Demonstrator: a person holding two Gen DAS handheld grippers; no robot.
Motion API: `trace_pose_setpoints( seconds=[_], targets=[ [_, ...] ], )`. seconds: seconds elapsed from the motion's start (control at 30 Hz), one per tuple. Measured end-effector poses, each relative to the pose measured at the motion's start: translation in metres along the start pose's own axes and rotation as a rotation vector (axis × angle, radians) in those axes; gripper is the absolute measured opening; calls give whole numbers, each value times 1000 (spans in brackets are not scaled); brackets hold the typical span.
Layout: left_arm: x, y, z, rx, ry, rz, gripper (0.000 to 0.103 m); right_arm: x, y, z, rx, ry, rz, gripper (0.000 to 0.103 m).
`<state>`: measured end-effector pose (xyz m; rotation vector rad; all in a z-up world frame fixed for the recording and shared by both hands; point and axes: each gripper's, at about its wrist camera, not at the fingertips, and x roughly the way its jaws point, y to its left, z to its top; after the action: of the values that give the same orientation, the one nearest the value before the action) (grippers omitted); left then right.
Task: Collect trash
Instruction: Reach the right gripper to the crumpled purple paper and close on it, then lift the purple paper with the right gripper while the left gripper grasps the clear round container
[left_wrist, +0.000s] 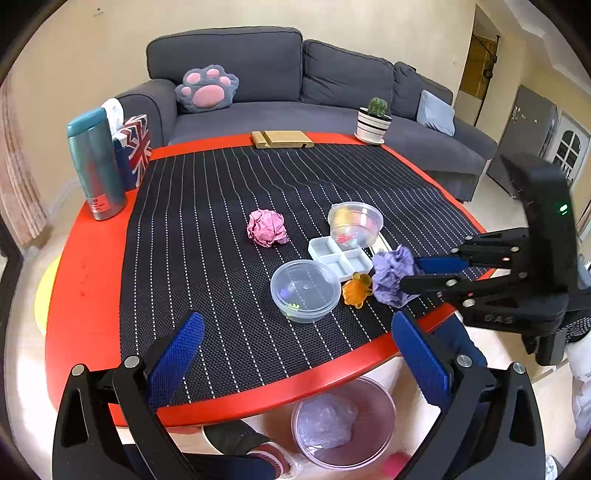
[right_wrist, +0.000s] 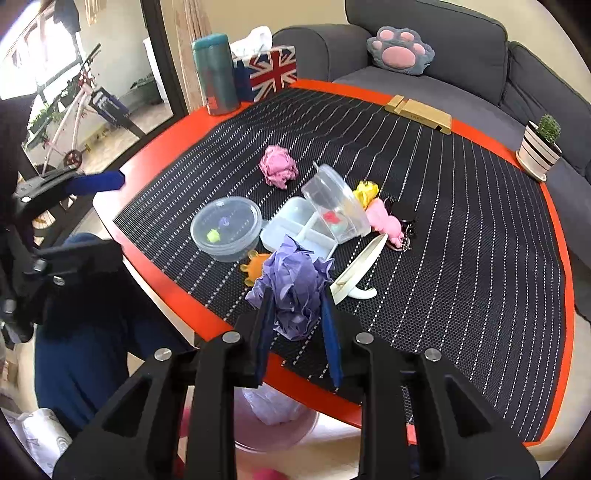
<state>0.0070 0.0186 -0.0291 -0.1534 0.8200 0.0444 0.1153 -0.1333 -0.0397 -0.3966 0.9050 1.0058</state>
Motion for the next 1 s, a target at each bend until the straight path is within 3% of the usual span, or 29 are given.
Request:
trace_pose_setpoints(
  seconds=[0.53, 0.87, 1.0],
  targets=[
    [31, 1, 27, 51, 106, -39, 98, -37, -24, -1, 108, -70, 30, 25],
    [77, -4, 33, 135, 273, -27, 98, -39, -30, -4, 122, -66, 22, 25],
    [86, -2, 34, 135, 297, -40, 98, -39, -32, -6, 126, -65, 20, 25]
  ],
)
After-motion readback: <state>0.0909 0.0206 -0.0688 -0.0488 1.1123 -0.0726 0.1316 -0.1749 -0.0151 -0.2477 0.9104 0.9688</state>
